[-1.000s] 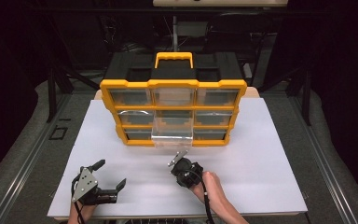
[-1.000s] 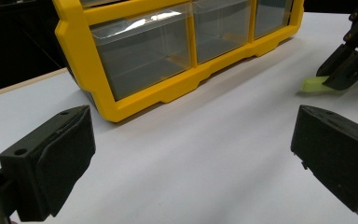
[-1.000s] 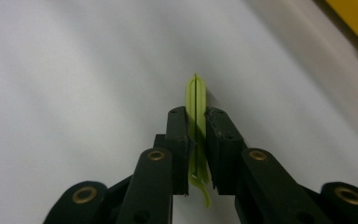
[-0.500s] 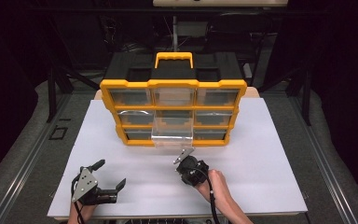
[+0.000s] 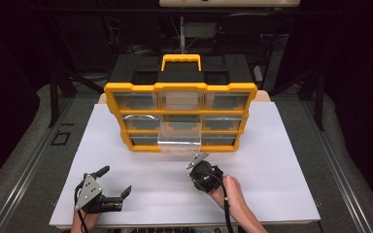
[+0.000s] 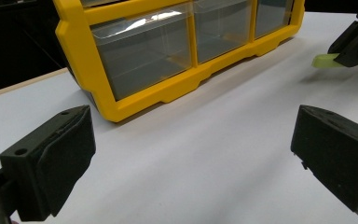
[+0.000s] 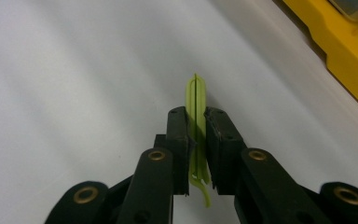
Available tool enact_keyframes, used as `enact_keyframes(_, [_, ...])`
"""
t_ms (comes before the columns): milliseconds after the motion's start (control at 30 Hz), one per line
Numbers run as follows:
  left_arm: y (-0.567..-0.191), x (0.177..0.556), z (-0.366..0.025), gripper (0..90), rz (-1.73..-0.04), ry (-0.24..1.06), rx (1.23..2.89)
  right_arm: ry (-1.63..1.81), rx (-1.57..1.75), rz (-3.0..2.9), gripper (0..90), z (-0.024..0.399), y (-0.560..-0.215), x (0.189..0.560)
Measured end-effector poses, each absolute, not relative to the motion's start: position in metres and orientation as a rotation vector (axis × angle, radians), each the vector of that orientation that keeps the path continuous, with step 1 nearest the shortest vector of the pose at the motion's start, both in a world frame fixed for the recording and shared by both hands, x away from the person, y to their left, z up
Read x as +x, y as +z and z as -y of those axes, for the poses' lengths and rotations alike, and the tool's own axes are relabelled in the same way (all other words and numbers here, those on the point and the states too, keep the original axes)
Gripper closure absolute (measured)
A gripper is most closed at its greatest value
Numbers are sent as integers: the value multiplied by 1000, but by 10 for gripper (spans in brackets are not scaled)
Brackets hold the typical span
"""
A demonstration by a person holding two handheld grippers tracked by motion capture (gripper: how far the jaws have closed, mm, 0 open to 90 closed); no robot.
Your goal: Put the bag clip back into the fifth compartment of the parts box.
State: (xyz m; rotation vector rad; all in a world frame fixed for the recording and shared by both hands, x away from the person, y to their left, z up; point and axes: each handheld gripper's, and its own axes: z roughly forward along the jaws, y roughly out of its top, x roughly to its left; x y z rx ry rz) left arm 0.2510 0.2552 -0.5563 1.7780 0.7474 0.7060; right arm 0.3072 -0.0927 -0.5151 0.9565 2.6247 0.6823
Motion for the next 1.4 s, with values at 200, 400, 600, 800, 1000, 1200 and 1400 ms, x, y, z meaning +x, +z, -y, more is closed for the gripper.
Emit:
enact_keyframes(200, [-556, 251, -255, 0, -745, 706, 1779, 699, 968, -2619, 802, 100, -514, 309])
enact_keyframes(400, [-556, 251, -255, 0, -745, 706, 1779, 695, 979, -2618, 802, 105, -514, 310])
enact_keyframes(600, [-556, 251, -255, 0, -744, 705, 1776, 693, 990, -2620, 803, 111, -513, 313])
enact_keyframes(800, [-556, 251, -255, 0, -745, 706, 1776, 692, 1004, -2614, 803, 117, -512, 315])
enact_keyframes(1000, [-556, 251, -255, 0, -748, 706, 1773, 704, 1013, -2608, 803, 122, -511, 317])
enact_keyframes(1200, [-556, 251, -255, 0, -748, 705, 1773, 690, 1024, -2600, 803, 126, -509, 318])
enact_keyframes(1400, [-556, 251, -255, 0, -747, 706, 1774, 705, 1025, -2596, 803, 130, -508, 320])
